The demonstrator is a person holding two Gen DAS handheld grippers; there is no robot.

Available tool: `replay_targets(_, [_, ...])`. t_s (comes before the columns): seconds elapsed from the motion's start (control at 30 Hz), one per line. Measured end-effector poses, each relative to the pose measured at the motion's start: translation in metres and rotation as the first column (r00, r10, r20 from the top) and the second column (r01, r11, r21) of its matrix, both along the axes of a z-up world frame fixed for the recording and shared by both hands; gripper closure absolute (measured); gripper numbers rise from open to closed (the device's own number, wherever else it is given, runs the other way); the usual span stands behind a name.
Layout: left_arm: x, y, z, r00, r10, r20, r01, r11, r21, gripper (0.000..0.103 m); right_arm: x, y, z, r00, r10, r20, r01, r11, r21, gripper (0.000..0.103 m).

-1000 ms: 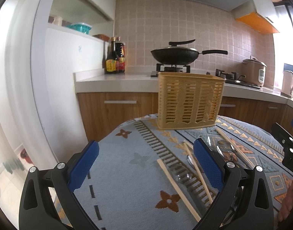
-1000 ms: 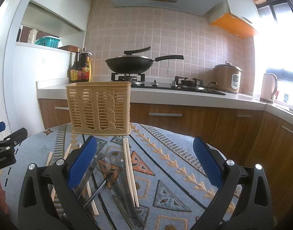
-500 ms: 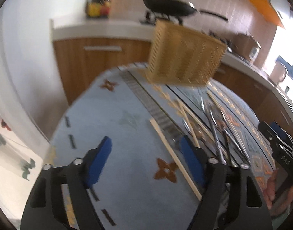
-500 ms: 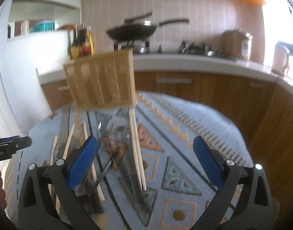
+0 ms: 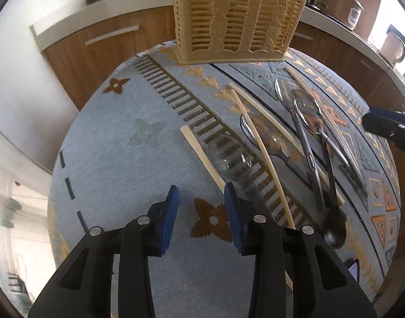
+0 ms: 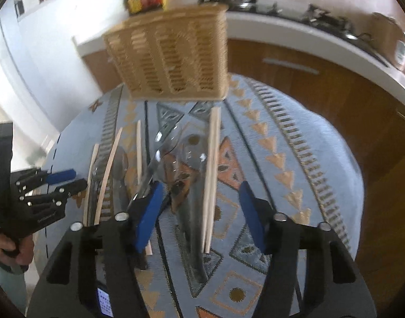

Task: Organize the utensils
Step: 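Lower the right tool onto a clear plastic spoon and close its fingers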

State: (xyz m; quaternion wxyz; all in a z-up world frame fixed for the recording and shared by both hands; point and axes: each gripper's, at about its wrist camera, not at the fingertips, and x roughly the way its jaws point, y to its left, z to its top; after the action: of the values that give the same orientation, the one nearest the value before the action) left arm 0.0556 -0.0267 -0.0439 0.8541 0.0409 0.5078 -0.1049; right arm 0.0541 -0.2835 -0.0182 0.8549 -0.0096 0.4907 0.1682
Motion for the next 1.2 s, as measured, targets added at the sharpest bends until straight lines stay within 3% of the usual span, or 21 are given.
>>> replay_targets(0.17, [0.007, 0.008, 0.004, 1.000, -0.007, -0.011, 0.007, 1.000, -0.010, 0.069, 0.019, 0.023, -0.015, 0.991, 0.094, -0.091, -0.097, 0.995, -0.027, 0.066])
replay_targets(0.2, [0.006, 0.008, 0.005, 1.000, -0.014, -0.006, 0.014, 1.000, -0.004, 0.071, 0.024, 0.027, -0.018, 0.987, 0.114, -0.112, -0.116, 0.993, -0.018, 0.066])
replay_targets(0.3, [0.005, 0.003, -0.001, 1.000, -0.025, 0.019, 0.023, 0.996, 0.081, 0.092, 0.034, 0.029, -0.031, 0.980, 0.126, -0.157, -0.128, 0.992, -0.003, 0.066])
replay_targets(0.4, [0.004, 0.008, 0.001, 0.999, -0.033, 0.013, 0.032, 0.997, 0.067, 0.092, 0.038, 0.030, -0.037, 0.975, 0.151, -0.163, -0.153, 0.988, 0.005, 0.066])
replay_targets(0.5, [0.009, 0.016, 0.003, 1.000, -0.023, -0.013, 0.023, 1.000, 0.000, 0.091, 0.043, 0.032, -0.047, 0.969, 0.153, -0.192, -0.159, 0.987, -0.014, 0.066])
replay_targets(0.67, [0.016, 0.036, 0.004, 0.998, -0.023, -0.050, 0.014, 0.984, -0.177, 0.077, 0.042, 0.039, -0.050, 0.968, 0.178, -0.175, -0.189, 0.981, -0.047, 0.066])
replay_targets(0.77, [0.011, 0.027, 0.004, 0.999, -0.035, -0.039, 0.030, 0.991, -0.133, 0.077, 0.044, 0.045, -0.051, 0.968, 0.187, -0.166, -0.202, 0.976, -0.081, 0.066])
replay_targets(0.9, [0.006, 0.007, 0.004, 0.999, -0.050, -0.020, 0.050, 0.999, -0.006, 0.073, 0.047, 0.051, -0.053, 0.968, 0.191, -0.165, -0.211, 0.971, -0.113, 0.066])
replay_targets(1.1, [0.008, 0.009, 0.004, 0.998, 0.005, -0.057, -0.007, 1.000, -0.031, 0.073, 0.043, 0.056, -0.052, 0.971, 0.184, -0.153, -0.203, 0.972, -0.115, 0.066])
replay_targets(1.2, [0.010, 0.011, 0.003, 0.997, 0.023, -0.075, -0.029, 0.996, -0.081, 0.067, 0.041, 0.055, -0.053, 0.971, 0.190, -0.146, -0.205, 0.974, -0.099, 0.066])
